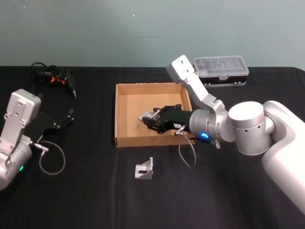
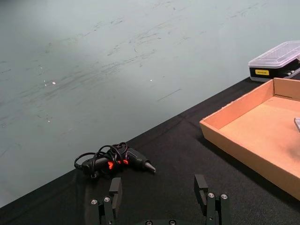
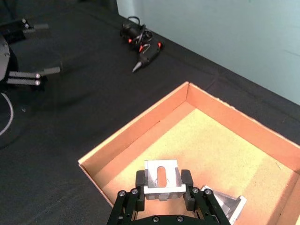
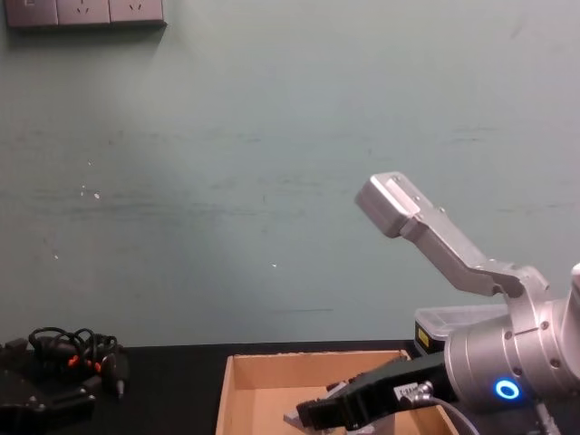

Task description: Use one hand to pick up the angle iron from the table and place it into the box.

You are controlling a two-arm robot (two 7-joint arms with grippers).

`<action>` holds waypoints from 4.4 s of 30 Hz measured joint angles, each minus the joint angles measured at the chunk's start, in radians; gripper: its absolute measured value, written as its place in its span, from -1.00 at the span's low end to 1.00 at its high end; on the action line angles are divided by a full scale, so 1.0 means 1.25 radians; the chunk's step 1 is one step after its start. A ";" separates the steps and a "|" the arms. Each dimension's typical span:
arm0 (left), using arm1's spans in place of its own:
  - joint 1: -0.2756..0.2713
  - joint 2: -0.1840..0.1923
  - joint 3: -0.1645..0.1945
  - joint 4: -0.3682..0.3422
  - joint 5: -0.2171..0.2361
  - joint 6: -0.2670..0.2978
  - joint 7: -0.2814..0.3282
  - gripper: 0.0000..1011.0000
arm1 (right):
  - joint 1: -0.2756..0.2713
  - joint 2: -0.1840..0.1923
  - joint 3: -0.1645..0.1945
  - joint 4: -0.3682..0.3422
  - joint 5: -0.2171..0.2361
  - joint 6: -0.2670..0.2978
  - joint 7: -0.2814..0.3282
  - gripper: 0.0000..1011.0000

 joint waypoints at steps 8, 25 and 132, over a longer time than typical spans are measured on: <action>0.000 0.000 0.000 0.000 0.000 0.000 0.000 1.00 | 0.006 -0.007 -0.006 0.015 -0.026 0.015 0.011 -0.11; 0.000 0.000 0.000 0.000 0.000 0.000 0.000 1.00 | 0.000 -0.009 0.006 0.006 -0.062 0.027 0.025 0.27; 0.000 0.000 0.000 0.000 0.000 0.000 0.000 1.00 | 0.091 0.131 -0.206 0.035 0.034 -0.136 0.407 0.98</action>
